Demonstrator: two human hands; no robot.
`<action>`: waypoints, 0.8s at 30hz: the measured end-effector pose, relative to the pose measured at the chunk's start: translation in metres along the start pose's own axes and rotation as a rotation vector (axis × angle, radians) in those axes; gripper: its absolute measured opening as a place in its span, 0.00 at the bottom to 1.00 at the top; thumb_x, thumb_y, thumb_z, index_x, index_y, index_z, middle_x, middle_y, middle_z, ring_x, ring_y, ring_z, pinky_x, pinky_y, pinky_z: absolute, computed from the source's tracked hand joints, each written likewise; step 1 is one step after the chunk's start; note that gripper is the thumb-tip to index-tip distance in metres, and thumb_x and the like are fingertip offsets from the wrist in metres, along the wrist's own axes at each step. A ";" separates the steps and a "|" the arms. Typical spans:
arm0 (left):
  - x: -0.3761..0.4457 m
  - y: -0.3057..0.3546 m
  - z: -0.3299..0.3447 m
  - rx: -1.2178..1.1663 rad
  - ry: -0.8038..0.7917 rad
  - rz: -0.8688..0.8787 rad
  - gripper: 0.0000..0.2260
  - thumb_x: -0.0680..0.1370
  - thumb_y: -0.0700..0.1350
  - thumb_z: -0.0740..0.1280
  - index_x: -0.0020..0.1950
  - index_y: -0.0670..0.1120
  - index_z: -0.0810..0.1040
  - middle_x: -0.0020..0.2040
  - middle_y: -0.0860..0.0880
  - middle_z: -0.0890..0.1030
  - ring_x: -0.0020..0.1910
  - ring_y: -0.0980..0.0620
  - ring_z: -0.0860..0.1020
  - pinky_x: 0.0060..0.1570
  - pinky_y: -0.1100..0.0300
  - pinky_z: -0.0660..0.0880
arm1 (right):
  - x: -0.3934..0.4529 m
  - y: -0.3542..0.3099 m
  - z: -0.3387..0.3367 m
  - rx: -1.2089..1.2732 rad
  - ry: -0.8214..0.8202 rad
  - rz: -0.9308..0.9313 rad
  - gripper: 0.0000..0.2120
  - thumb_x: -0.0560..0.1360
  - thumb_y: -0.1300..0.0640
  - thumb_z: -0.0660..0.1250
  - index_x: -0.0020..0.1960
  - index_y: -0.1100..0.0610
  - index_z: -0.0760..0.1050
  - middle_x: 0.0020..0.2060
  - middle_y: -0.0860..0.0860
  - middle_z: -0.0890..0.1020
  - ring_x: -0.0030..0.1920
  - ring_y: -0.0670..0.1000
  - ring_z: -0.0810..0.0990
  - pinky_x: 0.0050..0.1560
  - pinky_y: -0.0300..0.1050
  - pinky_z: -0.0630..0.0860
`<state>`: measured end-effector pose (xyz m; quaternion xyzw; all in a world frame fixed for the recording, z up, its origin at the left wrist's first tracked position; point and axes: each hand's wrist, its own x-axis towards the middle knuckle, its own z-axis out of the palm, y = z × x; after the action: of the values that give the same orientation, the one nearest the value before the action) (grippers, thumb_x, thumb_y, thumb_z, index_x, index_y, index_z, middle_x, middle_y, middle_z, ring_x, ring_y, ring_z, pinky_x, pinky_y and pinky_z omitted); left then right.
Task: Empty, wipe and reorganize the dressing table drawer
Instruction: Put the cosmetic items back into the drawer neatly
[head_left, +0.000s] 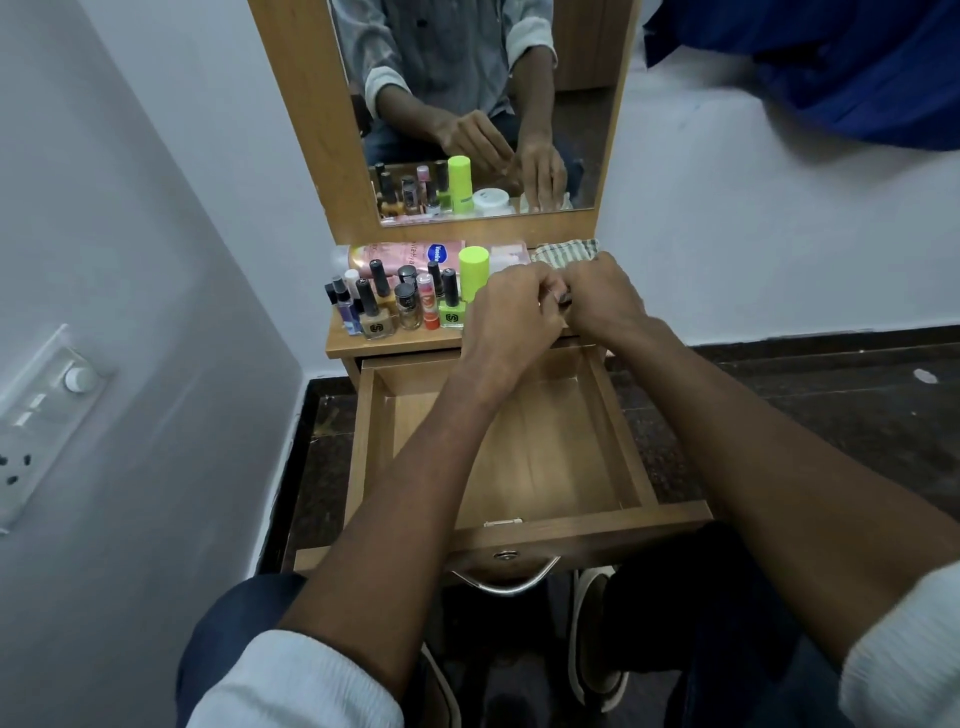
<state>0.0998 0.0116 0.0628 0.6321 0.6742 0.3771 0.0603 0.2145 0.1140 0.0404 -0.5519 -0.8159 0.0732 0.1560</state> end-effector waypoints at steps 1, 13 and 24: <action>-0.004 -0.002 0.000 0.019 0.004 0.007 0.05 0.80 0.43 0.69 0.50 0.51 0.85 0.48 0.54 0.87 0.44 0.51 0.83 0.45 0.51 0.83 | -0.001 -0.001 -0.002 0.009 -0.024 -0.001 0.07 0.73 0.64 0.71 0.47 0.54 0.79 0.50 0.57 0.77 0.54 0.58 0.75 0.43 0.49 0.70; -0.058 -0.051 -0.017 0.054 0.041 -0.121 0.06 0.80 0.45 0.70 0.52 0.53 0.86 0.44 0.55 0.86 0.43 0.51 0.84 0.42 0.51 0.83 | -0.060 -0.050 0.019 0.383 0.414 -0.085 0.16 0.69 0.66 0.68 0.55 0.60 0.84 0.52 0.54 0.85 0.57 0.58 0.79 0.57 0.42 0.69; -0.077 -0.087 -0.052 0.014 0.285 -0.262 0.06 0.80 0.48 0.74 0.55 0.53 0.88 0.46 0.56 0.88 0.43 0.57 0.84 0.43 0.57 0.83 | -0.073 -0.110 0.036 0.463 0.399 -0.197 0.10 0.71 0.59 0.74 0.49 0.55 0.76 0.46 0.48 0.78 0.48 0.49 0.74 0.46 0.46 0.74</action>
<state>0.0156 -0.0730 0.0181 0.4795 0.7551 0.4469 0.0082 0.1309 0.0072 0.0257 -0.4233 -0.7806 0.1320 0.4405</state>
